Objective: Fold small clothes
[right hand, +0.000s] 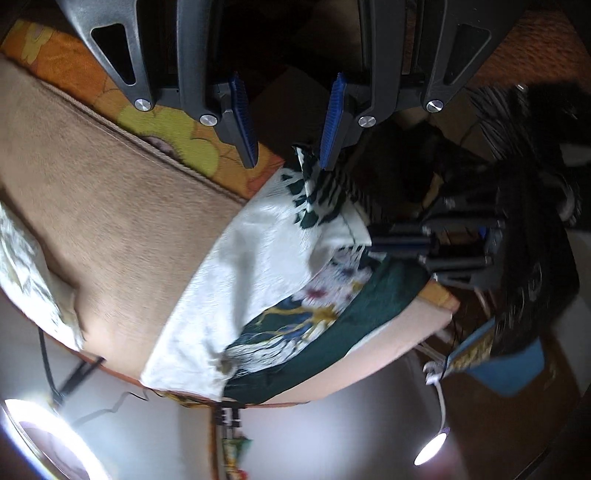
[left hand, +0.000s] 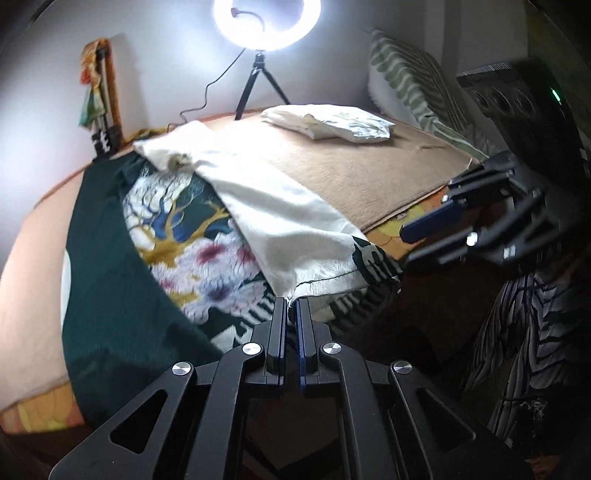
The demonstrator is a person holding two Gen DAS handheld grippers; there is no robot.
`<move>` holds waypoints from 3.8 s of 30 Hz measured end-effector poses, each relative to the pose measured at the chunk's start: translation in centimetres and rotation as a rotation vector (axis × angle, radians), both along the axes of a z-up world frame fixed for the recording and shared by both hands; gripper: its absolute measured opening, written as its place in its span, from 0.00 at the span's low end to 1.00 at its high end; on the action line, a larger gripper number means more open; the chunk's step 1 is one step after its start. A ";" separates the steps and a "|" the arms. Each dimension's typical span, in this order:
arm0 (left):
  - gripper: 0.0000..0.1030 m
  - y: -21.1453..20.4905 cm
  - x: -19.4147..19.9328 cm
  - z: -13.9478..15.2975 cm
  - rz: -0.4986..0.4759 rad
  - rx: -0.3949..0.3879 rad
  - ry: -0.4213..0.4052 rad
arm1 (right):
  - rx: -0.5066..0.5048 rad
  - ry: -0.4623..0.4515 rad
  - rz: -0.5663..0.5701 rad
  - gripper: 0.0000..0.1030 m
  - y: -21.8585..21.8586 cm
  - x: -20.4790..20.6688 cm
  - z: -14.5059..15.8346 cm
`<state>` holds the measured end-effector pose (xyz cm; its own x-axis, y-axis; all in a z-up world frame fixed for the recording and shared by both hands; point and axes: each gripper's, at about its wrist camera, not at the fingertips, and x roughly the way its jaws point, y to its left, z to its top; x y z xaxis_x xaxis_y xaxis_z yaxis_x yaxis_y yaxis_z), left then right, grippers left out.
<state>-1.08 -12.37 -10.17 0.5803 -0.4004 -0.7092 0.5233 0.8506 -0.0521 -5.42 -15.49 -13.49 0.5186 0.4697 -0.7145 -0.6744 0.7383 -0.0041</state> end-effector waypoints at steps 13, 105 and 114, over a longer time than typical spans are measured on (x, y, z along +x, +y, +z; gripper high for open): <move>0.03 0.2 -1.1 0.3 -0.001 -0.027 -0.018 | -0.083 -0.021 0.021 0.00 1.3 -1.0 -1.6; 0.41 2.7 0.6 0.0 0.164 -0.335 0.168 | -0.008 -0.083 -0.077 0.46 9.3 17.3 12.2; 0.10 2.3 1.1 -1.0 0.171 -0.370 0.198 | -0.133 -0.054 -0.119 0.46 14.0 26.2 10.5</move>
